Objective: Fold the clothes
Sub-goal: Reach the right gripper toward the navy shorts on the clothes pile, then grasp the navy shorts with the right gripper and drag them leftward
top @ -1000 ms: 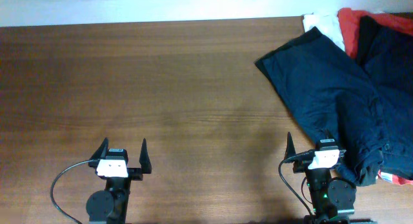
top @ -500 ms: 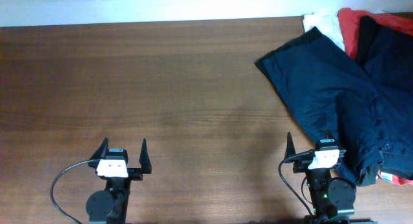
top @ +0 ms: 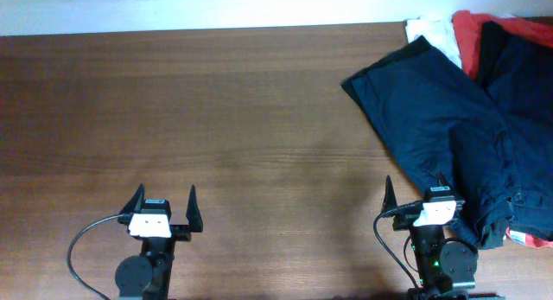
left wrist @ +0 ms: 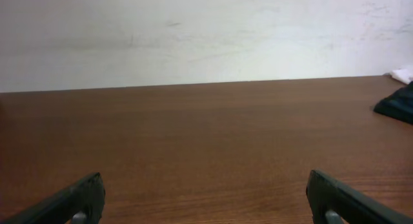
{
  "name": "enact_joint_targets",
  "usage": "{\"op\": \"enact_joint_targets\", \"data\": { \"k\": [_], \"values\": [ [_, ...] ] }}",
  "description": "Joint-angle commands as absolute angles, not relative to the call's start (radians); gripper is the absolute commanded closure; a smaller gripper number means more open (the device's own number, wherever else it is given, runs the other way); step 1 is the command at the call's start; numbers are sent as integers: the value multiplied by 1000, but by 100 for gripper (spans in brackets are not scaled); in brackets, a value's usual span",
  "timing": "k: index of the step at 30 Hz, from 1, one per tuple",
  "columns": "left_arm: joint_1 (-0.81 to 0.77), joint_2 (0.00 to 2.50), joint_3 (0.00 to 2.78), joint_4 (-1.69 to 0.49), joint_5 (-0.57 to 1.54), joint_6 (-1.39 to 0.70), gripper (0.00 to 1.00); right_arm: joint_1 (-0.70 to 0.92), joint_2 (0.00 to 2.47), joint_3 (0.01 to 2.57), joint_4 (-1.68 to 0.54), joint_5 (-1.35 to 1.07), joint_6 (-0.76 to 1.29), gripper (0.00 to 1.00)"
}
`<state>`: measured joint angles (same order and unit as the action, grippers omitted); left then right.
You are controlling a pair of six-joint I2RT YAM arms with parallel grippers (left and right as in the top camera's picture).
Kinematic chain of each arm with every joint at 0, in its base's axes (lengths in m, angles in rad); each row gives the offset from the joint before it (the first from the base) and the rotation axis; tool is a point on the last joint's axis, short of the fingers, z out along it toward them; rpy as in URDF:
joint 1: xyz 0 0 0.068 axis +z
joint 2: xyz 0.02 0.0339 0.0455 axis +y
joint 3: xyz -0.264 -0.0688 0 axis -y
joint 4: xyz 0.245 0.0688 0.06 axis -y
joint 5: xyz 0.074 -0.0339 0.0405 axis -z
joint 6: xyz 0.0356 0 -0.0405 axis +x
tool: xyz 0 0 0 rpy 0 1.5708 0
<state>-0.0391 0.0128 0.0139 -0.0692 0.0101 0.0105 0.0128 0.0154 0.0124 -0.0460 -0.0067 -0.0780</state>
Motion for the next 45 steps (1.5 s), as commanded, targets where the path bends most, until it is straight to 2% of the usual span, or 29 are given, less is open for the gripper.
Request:
{"op": "enact_joint_targets", "data": {
  "k": [1,5,9,14,16,18,20,23,25,28,30,33,35,37,40,41,43,45],
  "values": [
    [-45,20,37,-66,-27,-19,1,10,77,102,-88,48,-63,1],
    [-45,147,158,-155,-27,-19,1,10,352,283,-141,84,-63,1],
    [-45,440,377,-255,-25,-19,1,10,732,570,-262,83,-64,1],
    [-45,852,676,-483,-22,-19,1,10,1116,891,-436,57,-63,1],
    [-45,994,794,-597,-1,-19,1,14,1194,981,-501,-1,-64,1],
    [-45,1105,907,-692,49,-19,1,15,1220,1010,-433,-87,-64,1],
    [-45,1153,940,-690,114,-19,1,15,1309,1016,-370,-34,-75,1],
    [-45,1156,940,-690,142,-19,1,15,1536,1085,-497,-8,-69,1],
    [-45,1156,940,-690,142,-19,1,15,1679,1147,-505,93,21,1],
    [-45,1156,940,-690,142,-19,1,15,1763,1148,-368,110,82,1],
    [-45,1156,940,-690,142,-19,1,15,1812,1147,-382,143,199,1],
    [-45,1156,940,-690,142,-20,1,27,1833,1147,-374,142,142,0],
    [-45,1156,940,-690,142,-20,1,53,1836,1146,-369,150,56,7],
    [-45,1156,940,-690,142,-19,1,72,1842,1144,-374,216,57,16],
    [-45,1156,940,-690,142,-19,1,80,1855,1143,-377,223,55,18],
    [-45,1156,940,-690,142,-19,1,80,1869,1143,-378,223,56,24],
    [-45,1156,940,-690,142,-19,1,81,1890,1143,-386,222,56,27],
    [-45,1156,940,-690,142,-19,1,89,1903,1143,-392,223,56,38]
  ]
}}
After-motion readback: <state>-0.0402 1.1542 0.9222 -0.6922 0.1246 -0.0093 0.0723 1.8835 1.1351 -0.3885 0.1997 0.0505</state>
